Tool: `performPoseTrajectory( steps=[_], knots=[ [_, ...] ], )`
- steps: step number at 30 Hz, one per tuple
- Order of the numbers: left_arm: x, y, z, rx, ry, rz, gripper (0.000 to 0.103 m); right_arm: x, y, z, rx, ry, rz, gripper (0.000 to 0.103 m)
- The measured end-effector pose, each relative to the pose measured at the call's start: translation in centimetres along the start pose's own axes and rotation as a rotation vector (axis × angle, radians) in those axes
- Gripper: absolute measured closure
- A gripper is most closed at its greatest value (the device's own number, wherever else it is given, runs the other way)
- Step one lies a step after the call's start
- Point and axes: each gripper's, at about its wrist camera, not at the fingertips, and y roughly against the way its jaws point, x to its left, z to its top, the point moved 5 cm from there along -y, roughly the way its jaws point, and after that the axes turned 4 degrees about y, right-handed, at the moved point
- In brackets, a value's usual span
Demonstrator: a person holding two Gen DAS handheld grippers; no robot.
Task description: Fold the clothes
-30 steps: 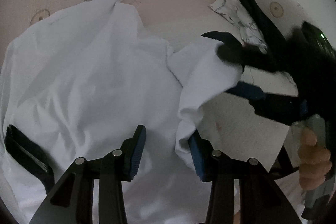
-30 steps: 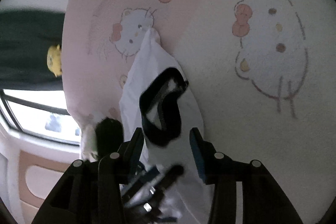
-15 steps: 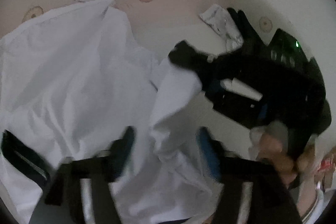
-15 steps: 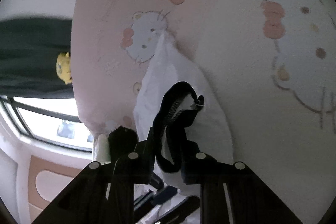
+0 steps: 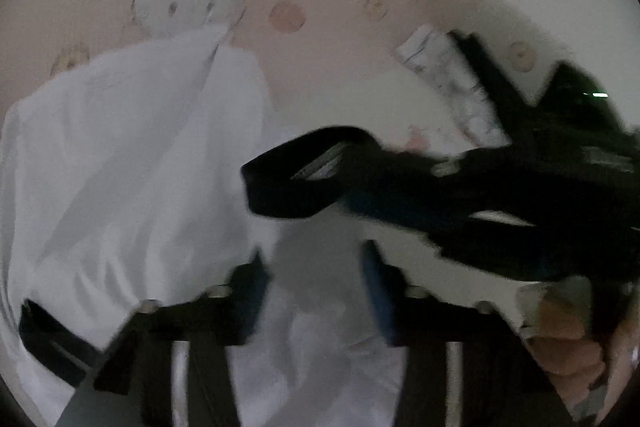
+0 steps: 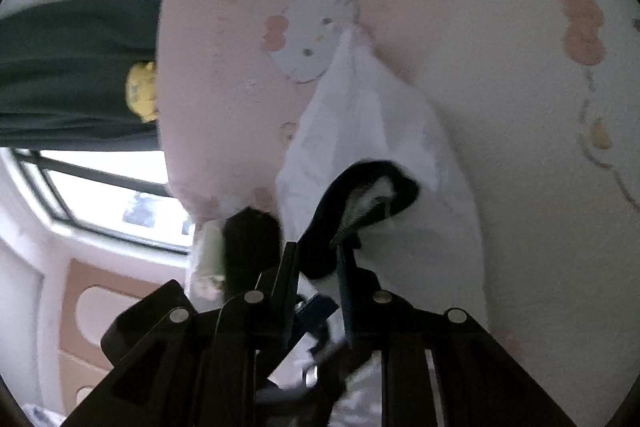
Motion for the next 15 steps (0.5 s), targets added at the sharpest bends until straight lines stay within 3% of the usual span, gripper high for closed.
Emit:
performPoseTrajectory(
  steps=[1, 3, 4, 11, 15],
  knots=[
    [0.4, -0.2, -0.2, 0.013, 0.022, -0.007, 0.078, -0.2, 0.3, 0.0, -0.01, 0.004, -0.023, 0.081],
    [1.3, -0.7, -0.5, 0.039, 0.068, -0.022, 0.079, -0.5, 1.0, 0.1, -0.033, 0.024, -0.081, 0.053],
    [1.7, -0.6, -0.6, 0.035, 0.092, -0.042, 0.082, -0.5, 1.4, 0.1, -0.046, 0.042, -0.116, 0.048],
    [2.1, -1.9, -0.1, 0.028, 0.132, -0.073, 0.086, -1.6, 3.4, -0.3, -0.121, 0.098, -0.279, 0.045],
    [2.6, -1.6, -0.8, 0.035, 0.161, -0.084, 0.086, -2.5, 3.6, 0.0, -0.127, 0.066, -0.252, 0.045]
  ],
)
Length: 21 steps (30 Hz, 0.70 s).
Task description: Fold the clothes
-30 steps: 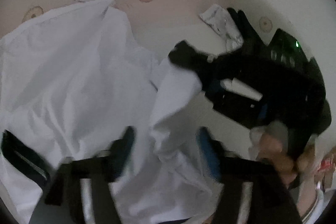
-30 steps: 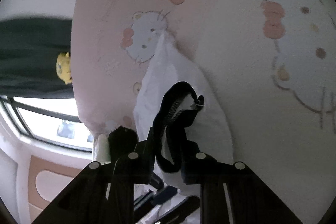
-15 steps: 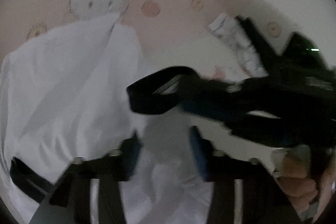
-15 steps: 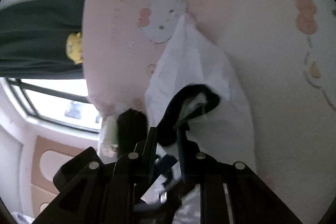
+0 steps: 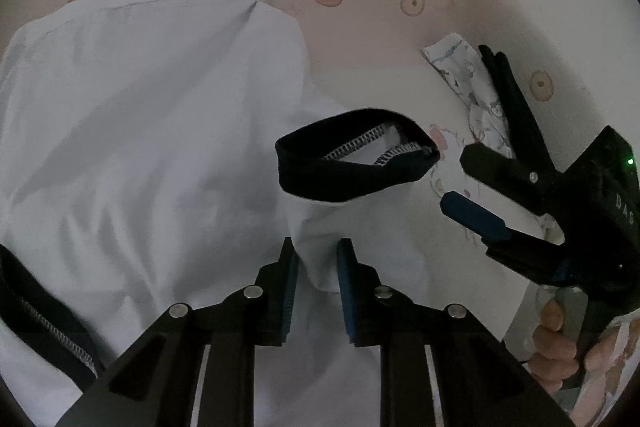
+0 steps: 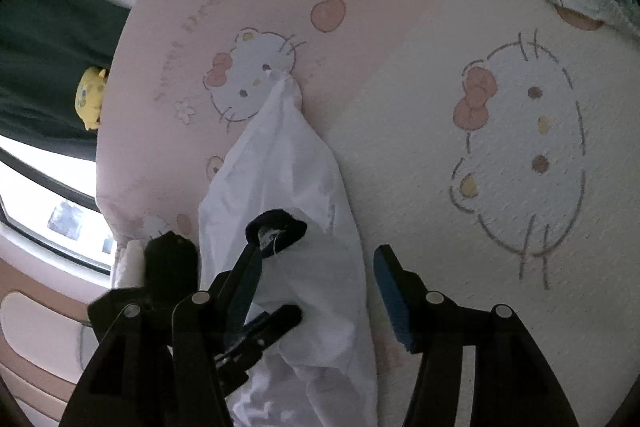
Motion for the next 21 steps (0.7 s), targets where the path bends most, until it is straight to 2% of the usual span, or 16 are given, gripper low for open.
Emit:
performPoseTrajectory(
  steps=[4, 6, 8, 10, 12, 14, 15, 18, 21],
  knots=[
    [0.2, 1.0, 0.6, 0.012, 0.015, -0.059, 0.083, 1.0, -1.2, 0.6, 0.016, -0.041, 0.067, 0.045],
    [0.3, 1.5, 0.9, 0.011, 0.019, -0.07, 0.069, 1.9, -1.9, 0.9, 0.03, -0.031, 0.091, 0.045],
    [0.5, 2.0, 1.5, -0.02, 0.027, -0.066, 0.033, 2.5, -2.7, 1.0, 0.046, -0.017, 0.086, 0.046],
    [0.5, 2.2, 1.9, -0.038, 0.034, -0.076, 0.03, 2.6, -3.7, 0.9, 0.075, 0.003, 0.033, 0.046],
    [0.4, 2.1, 2.2, -0.046, 0.041, -0.097, 0.03, 2.2, -4.8, 0.7, 0.114, 0.029, -0.035, 0.058],
    [0.3, 1.4, 2.3, -0.031, 0.023, -0.081, 0.03, 1.8, -5.7, 0.4, 0.147, 0.055, -0.081, 0.068],
    [0.3, 0.9, 2.3, -0.023, 0.01, -0.068, 0.03, 1.6, -6.1, 0.3, 0.153, 0.061, -0.087, 0.078],
    [0.0, 0.1, 2.0, -0.025, -0.018, -0.058, 0.03, 1.3, -6.4, 0.4, 0.154, 0.069, -0.096, 0.086],
    [-0.4, 0.0, 2.1, -0.068, -0.029, -0.072, 0.032, 1.3, -6.3, 0.7, 0.152, 0.079, -0.094, 0.09]
  ],
)
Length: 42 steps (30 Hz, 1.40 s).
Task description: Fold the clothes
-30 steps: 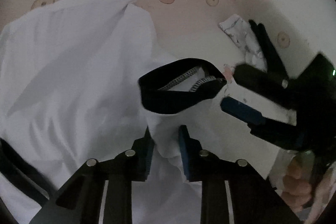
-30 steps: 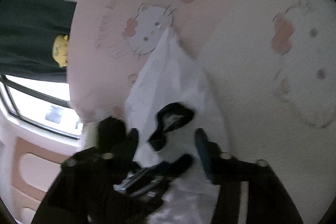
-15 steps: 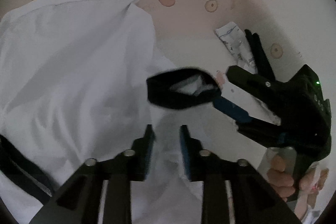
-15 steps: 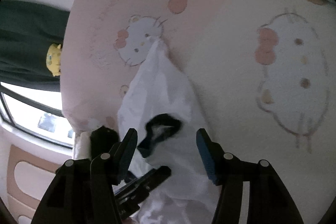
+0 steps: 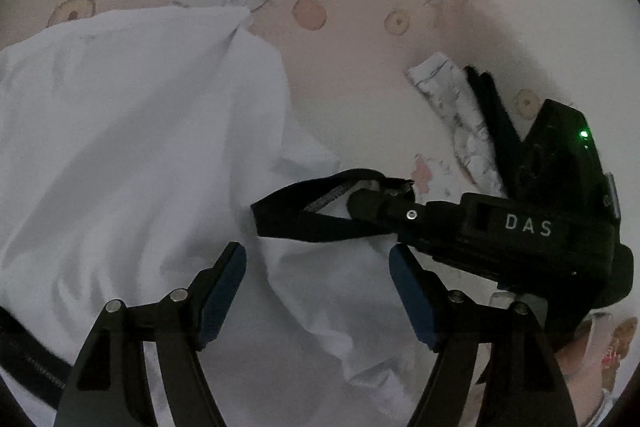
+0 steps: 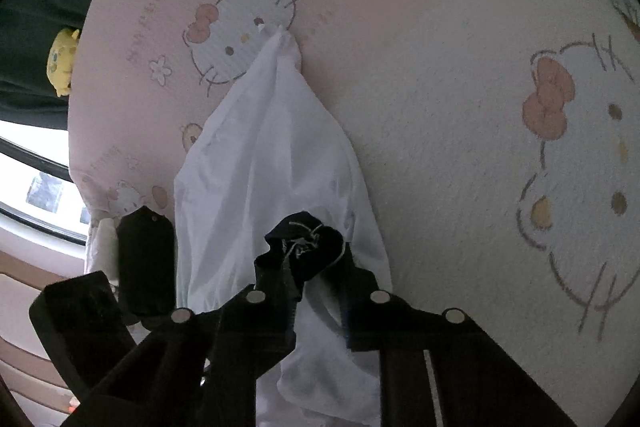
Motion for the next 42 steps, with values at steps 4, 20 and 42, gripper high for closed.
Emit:
performPoseTrajectory(
  steps=[4, 20, 42],
  knots=[
    [-0.1, -1.0, -0.1, 0.034, 0.019, -0.031, 0.083, 0.3, 0.9, 0.6, -0.034, 0.023, 0.032, 0.09],
    [0.3, 5.0, -0.3, -0.089, 0.128, -0.065, 0.097, 4.2, -1.8, 1.1, 0.03, 0.044, 0.15, 0.09],
    [4.2, 3.1, -3.2, 0.128, 0.263, 0.001, 0.075, 0.5, 5.0, -1.2, -0.154, 0.155, -0.112, 0.039]
  ],
)
